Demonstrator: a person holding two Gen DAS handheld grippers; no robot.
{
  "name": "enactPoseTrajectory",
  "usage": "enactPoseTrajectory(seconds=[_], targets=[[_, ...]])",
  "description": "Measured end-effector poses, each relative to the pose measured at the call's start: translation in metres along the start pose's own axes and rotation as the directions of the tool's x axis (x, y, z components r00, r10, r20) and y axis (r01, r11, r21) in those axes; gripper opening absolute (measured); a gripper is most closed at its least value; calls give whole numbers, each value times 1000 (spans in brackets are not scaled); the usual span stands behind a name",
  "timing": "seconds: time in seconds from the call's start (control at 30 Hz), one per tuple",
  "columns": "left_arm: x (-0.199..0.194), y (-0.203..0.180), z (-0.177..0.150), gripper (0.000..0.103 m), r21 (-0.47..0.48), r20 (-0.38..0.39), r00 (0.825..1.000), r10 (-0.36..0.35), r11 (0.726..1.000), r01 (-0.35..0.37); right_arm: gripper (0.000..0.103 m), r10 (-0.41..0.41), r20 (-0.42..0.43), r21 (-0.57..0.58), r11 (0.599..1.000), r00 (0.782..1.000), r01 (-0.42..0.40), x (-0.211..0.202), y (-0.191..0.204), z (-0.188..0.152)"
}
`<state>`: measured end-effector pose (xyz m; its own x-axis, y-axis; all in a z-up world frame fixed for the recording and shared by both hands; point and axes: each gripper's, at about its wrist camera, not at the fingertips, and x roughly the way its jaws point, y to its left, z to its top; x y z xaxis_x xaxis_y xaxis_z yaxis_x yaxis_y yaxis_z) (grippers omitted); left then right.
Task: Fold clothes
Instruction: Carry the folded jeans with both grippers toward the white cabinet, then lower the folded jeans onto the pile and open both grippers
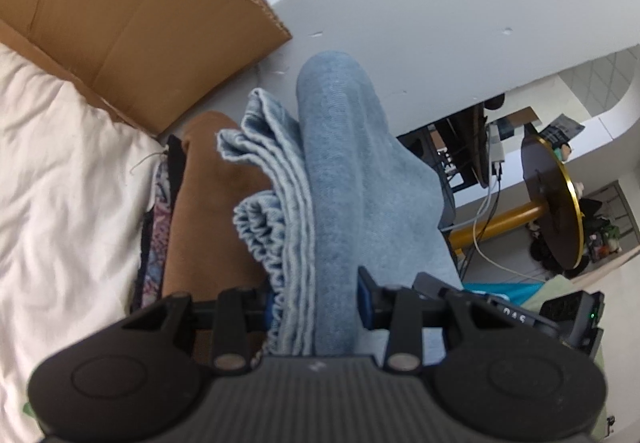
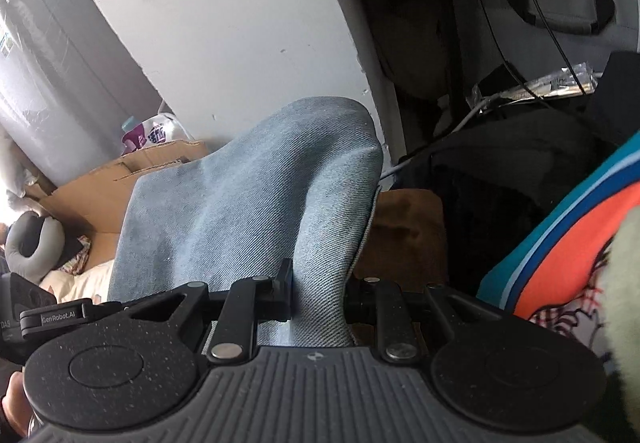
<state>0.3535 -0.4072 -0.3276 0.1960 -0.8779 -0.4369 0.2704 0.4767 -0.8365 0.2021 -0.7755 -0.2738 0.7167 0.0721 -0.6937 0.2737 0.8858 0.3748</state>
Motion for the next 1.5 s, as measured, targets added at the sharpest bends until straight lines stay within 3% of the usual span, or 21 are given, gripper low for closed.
enactPoseTrajectory(seconds=[0.2, 0.53, 0.67, 0.87, 1.07, 1.27, 1.5], targets=[[15, 8, 5, 39, 38, -25, 1000, 17, 999, -16, 23, -17, 22, 16, 1000, 1000, 16, 18, -10, -11], [20, 12, 11, 39, 23, -33, 999, 14, 1000, -13, 23, 6, 59, 55, 998, 998, -9, 22, -15, -10], [28, 11, 17, 44, 46, -59, 994, 96, 995, -93, 23, -10, 48, 52, 999, 999, 8, 32, -17, -11], [11, -16, 32, 48, 146, -92, 962, 256, 960, -241, 23, -18, 43, 51, 999, 999, 16, 39, -17, -15], [-9, -49, 52, 47, 278, -71, 927, 369, 900, -337, 23, -19, 37, 65, 998, 999, 16, 40, -18, -15], [-10, -89, 67, 46, 387, -52, 919, 391, 856, -343, 23, -34, 31, 51, 998, 999, 32, 41, -15, -14], [36, -99, 66, 44, 471, -87, 895, 438, 810, -350, 24, -32, 32, 55, 998, 999, 30, 43, -18, -16]])
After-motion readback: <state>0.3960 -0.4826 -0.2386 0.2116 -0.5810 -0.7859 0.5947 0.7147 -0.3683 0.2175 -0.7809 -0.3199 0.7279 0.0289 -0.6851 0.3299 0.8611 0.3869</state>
